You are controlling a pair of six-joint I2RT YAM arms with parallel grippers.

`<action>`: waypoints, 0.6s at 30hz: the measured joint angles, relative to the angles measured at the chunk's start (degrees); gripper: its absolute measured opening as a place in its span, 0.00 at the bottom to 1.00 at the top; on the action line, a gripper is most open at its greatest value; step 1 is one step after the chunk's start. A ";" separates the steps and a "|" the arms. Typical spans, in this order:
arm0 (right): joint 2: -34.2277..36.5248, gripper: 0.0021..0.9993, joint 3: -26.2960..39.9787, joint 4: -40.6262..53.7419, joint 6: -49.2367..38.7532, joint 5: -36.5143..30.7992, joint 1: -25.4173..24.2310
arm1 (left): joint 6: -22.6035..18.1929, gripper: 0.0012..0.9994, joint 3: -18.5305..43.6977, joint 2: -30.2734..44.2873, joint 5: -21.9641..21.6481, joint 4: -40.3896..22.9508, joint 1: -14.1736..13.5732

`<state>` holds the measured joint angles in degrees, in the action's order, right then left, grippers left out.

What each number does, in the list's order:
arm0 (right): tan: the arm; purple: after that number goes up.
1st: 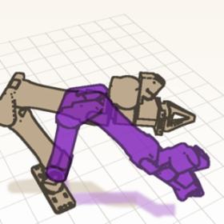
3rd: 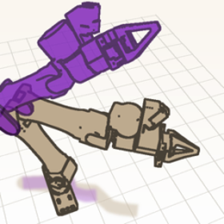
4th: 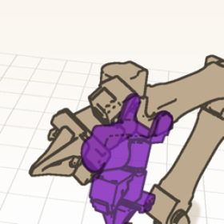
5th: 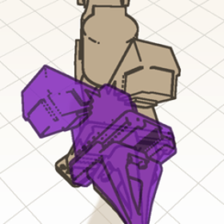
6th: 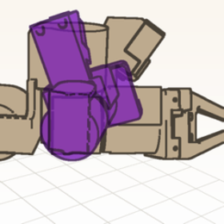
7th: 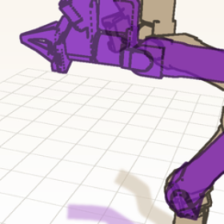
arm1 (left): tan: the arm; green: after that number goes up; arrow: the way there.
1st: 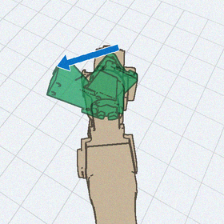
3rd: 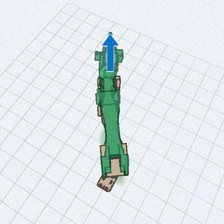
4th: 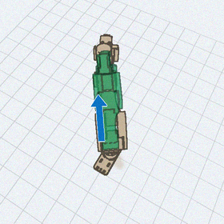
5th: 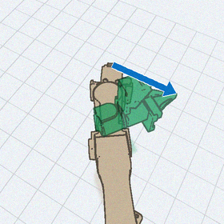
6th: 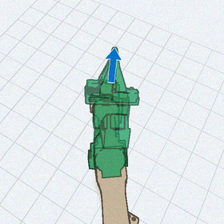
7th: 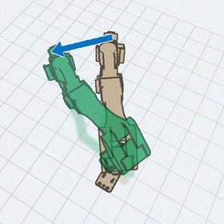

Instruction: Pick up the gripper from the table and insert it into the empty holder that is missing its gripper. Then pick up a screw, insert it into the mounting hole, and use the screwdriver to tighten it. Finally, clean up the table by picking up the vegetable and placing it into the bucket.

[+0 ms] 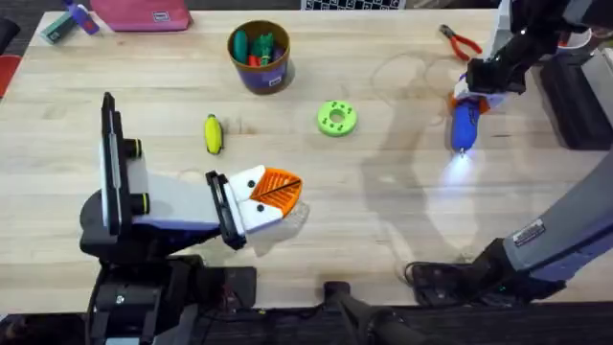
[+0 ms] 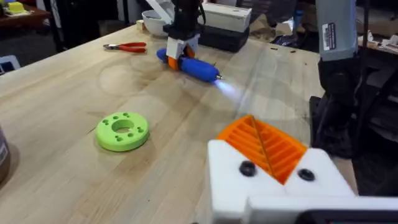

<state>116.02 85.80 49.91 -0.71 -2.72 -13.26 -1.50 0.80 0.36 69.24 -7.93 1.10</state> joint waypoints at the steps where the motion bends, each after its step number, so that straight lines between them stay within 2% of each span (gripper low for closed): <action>1: -0.01 0.02 0.00 0.04 -0.21 0.00 0.00 | 0.00 0.02 0.00 0.00 -0.01 -0.01 0.00; 12: -1.79 0.02 0.09 4.27 -0.83 1.48 0.42 | 0.00 0.02 0.00 0.00 0.01 0.01 0.00; 18: -16.30 0.02 3.65 4.69 -0.54 4.04 4.26 | 0.00 0.02 0.00 0.00 -0.01 0.00 0.00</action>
<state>99.72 89.45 54.60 -1.25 1.32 -8.99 -1.50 0.80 0.36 69.23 -7.94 1.10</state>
